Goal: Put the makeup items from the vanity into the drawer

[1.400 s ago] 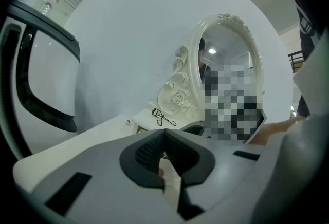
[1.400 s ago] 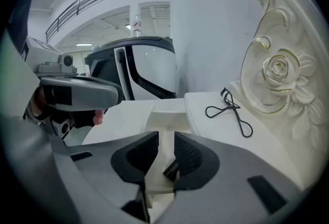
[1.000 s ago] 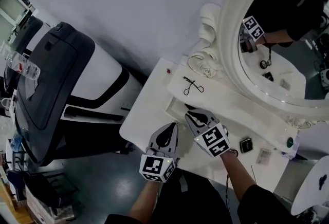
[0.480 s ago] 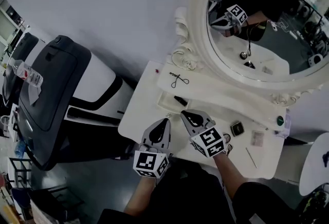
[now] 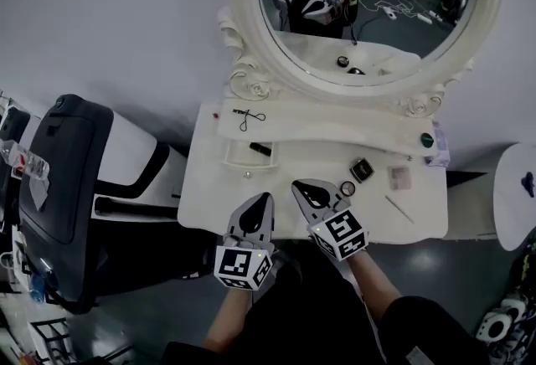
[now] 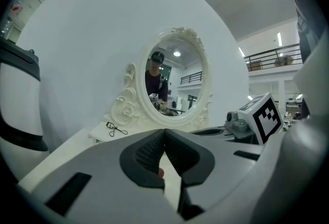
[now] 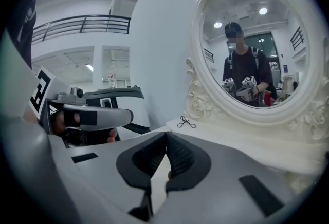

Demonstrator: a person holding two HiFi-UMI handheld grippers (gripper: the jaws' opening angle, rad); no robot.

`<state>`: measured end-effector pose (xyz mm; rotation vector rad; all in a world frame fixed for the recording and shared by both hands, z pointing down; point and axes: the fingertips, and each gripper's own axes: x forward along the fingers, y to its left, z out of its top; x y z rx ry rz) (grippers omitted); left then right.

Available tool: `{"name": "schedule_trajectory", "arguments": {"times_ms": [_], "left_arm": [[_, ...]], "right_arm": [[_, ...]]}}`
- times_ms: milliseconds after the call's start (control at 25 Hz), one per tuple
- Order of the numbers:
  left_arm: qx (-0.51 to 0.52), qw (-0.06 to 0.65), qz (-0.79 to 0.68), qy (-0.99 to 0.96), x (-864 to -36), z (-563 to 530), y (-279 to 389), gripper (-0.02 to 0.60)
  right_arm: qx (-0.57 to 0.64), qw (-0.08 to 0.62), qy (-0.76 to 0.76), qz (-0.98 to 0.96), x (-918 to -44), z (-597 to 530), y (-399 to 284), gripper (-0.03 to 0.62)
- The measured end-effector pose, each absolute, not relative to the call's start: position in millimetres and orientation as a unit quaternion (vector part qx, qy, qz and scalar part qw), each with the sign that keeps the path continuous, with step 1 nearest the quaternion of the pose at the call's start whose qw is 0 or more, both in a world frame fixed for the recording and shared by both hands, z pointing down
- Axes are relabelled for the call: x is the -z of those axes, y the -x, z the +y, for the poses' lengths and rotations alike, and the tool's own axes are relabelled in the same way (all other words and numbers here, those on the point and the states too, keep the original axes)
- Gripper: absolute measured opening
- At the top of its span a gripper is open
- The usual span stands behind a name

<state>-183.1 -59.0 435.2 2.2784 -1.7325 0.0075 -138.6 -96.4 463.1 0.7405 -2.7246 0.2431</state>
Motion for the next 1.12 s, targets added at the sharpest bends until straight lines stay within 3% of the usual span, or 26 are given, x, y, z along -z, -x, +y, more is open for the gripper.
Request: {"name": "schedule_trajectory", "arguments": {"times_ms": [760,1120], "left_arm": [[-0.035,0.179,-0.514,-0.838,-478.1,-77.1,72.9,0.014],[-0.055,0.202,-0.507,-0.836,-516.2,-103.7,49.1,0.014]], "right_arm": [[-0.116,0.189,-0.368,-0.903,-501.4,-103.0,3.6,0.025],[-0.133,0.229,-0.357,-0.896,-545.6,-128.3,-18.5,0.028]]}}
